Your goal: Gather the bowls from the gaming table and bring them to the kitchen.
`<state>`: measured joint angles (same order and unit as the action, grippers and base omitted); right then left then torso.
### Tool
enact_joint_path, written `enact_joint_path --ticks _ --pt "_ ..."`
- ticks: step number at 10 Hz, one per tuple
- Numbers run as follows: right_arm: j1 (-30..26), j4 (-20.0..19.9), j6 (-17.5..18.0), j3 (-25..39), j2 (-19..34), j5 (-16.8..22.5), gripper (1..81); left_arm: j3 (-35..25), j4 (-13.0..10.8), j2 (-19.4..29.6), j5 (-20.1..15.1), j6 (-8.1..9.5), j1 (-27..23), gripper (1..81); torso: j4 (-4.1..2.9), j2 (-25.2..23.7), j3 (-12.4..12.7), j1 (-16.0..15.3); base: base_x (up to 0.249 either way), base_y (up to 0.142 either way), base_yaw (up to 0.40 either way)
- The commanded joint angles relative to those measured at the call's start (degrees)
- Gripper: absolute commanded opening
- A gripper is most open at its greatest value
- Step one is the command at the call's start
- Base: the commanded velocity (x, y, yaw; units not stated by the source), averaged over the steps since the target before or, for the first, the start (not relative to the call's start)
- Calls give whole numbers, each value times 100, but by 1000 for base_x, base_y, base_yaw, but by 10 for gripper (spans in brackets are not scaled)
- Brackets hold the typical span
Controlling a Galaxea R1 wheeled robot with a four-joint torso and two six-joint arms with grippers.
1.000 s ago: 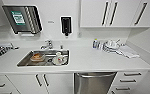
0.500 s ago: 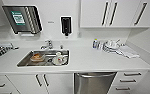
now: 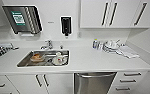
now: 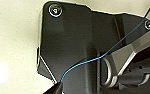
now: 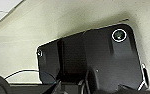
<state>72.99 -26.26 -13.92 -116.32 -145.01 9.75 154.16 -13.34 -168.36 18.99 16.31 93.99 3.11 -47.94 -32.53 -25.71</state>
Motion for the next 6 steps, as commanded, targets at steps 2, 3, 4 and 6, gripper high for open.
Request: enact_joint_path --ticks 2,3,4,6 --pt "625 33 -594 603 286 -1158 811 -9 -90 154 -1 -31 -51 811 0 0 2 0 0 0 0" --pt "757 130 -594 550 215 -1195 811 -9 -90 162 -18 -31 -51 811 0 -2 5 0 0 0 0" --pt "854 182 -585 446 102 -1195 811 -9 -90 154 -62 -23 -51 811 0 -2 5 0 0 0 0" --pt "1074 200 -585 401 -66 -1283 811 -9 -81 66 -133 -5 -43 811 0 -2 7 0 0 0 0"
